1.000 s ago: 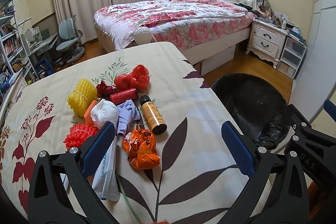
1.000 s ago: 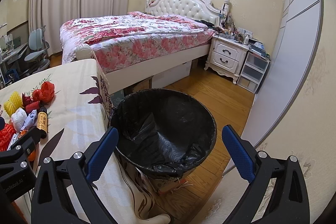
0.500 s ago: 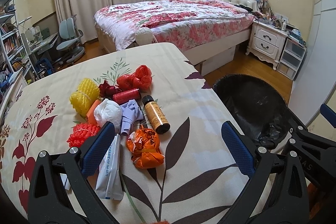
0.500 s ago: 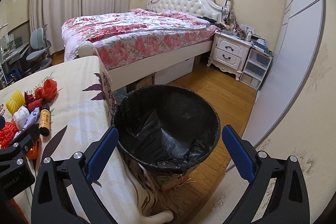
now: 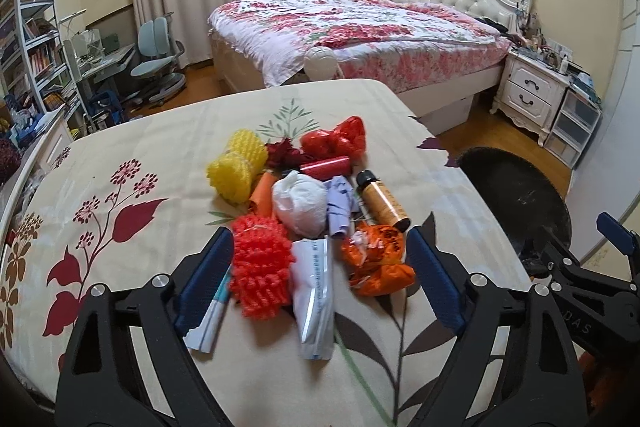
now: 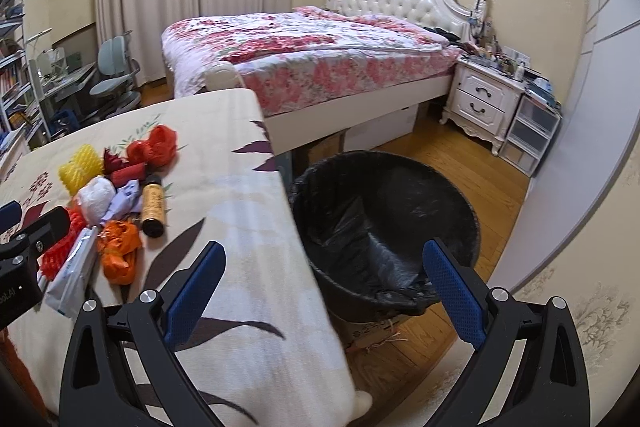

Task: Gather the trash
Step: 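Grasp the orange plastic bag with the right gripper, then grasp the red mesh net with the left gripper while the right gripper holds the orange bag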

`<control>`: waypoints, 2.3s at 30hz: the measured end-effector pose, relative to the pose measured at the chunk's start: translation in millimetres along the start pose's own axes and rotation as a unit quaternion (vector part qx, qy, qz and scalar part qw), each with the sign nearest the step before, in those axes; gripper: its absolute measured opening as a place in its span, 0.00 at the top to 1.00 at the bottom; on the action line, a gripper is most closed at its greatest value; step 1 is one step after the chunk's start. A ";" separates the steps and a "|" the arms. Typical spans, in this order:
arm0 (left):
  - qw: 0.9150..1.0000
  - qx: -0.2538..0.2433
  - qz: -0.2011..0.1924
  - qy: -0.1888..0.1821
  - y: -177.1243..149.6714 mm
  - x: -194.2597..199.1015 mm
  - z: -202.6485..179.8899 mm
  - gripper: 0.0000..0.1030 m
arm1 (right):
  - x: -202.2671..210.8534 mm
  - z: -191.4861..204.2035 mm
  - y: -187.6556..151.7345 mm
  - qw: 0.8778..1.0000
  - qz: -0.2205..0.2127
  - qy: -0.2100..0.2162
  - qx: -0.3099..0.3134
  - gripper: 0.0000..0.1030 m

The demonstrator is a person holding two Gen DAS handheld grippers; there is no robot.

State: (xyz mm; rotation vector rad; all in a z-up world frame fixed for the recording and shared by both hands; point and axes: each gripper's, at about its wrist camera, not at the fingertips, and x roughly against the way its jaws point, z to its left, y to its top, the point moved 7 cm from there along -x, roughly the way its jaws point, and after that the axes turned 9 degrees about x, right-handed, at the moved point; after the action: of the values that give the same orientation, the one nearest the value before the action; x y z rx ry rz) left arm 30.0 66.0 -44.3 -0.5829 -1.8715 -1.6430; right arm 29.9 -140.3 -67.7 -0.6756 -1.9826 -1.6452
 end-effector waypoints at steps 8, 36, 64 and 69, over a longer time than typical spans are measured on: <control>0.999 0.013 0.010 0.040 -11.0 1.5 50.6 0.17 | 6.7 32.8 3.8 0.999 0.002 0.041 0.020 0.07; 0.996 0.049 0.028 0.062 -21.1 -12.6 102.4 0.17 | -25.6 143.1 4.1 0.978 0.060 0.185 0.072 0.70; 0.997 0.045 0.040 0.041 -18.2 -17.1 57.2 0.16 | -15.0 59.6 -0.1 0.992 0.030 0.117 0.024 0.70; 0.996 0.050 0.056 0.043 -20.8 -36.8 60.0 0.18 | -15.8 58.1 -1.9 0.992 0.031 0.118 0.020 0.70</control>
State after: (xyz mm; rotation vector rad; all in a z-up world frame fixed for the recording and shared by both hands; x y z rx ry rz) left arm 35.4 124.0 -89.0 -0.5548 -1.8138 -1.4707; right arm 38.1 -84.6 -88.9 -0.4972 -1.8038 -1.5654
